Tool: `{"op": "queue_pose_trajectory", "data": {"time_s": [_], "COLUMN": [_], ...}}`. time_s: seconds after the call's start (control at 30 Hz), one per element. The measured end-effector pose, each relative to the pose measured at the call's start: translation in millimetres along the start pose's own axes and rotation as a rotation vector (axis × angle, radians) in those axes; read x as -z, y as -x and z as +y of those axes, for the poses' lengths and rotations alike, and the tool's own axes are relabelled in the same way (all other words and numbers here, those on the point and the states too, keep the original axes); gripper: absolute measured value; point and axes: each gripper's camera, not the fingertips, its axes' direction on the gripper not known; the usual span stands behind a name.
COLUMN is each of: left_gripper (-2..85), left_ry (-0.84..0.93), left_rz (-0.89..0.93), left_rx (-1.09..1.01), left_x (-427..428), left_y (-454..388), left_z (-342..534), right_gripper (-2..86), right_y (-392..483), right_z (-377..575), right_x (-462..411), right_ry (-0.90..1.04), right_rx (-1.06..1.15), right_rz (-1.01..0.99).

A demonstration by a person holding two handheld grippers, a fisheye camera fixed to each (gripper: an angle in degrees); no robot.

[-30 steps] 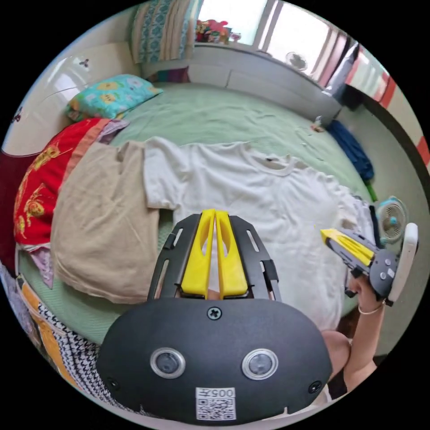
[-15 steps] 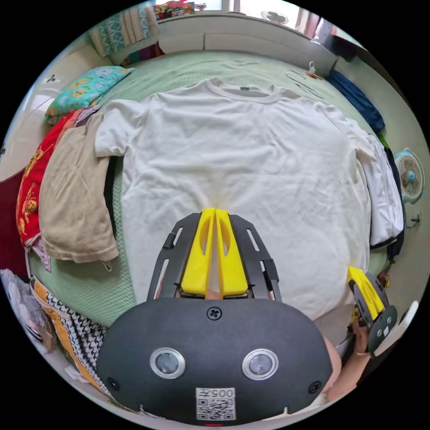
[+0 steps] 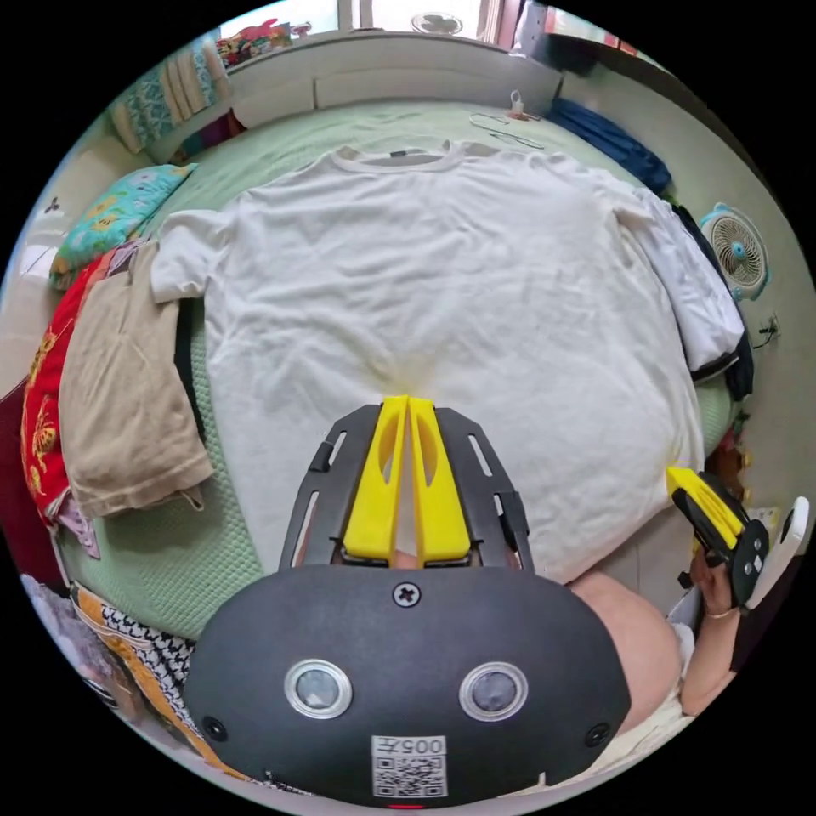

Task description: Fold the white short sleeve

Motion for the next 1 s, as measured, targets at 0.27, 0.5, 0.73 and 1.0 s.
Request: {"op": "queue_pose_trajectory", "data": {"time_s": [0.27, 0.5, 0.73, 1.0], "left_gripper": [-0.3, 0.4, 9.5, 13.6], "left_ry": [0.079, -0.24, -0.327, -0.275], "left_rz": [-0.035, 0.141, 0.346, 0.42], "left_rx": [-0.012, -0.077, -0.264, -0.191], "left_x": [3, 75, 75, 22], "left_y": [-32, -88, -201, -224], "left_z": [-7, -27, -111, -154], "right_gripper": [-0.8, 3.7, 10.5, 10.0], "right_y": [-43, -106, -188, -276], "right_z": [-5, -21, -158, -392], "right_x": [9, 51, 123, 31], "right_ry": [0.03, 0.009, -0.232, 0.111], "right_rx": [-0.024, -0.032, 0.018, -0.09], "right_rz": [-0.143, -0.197, -0.148, -0.257]}}
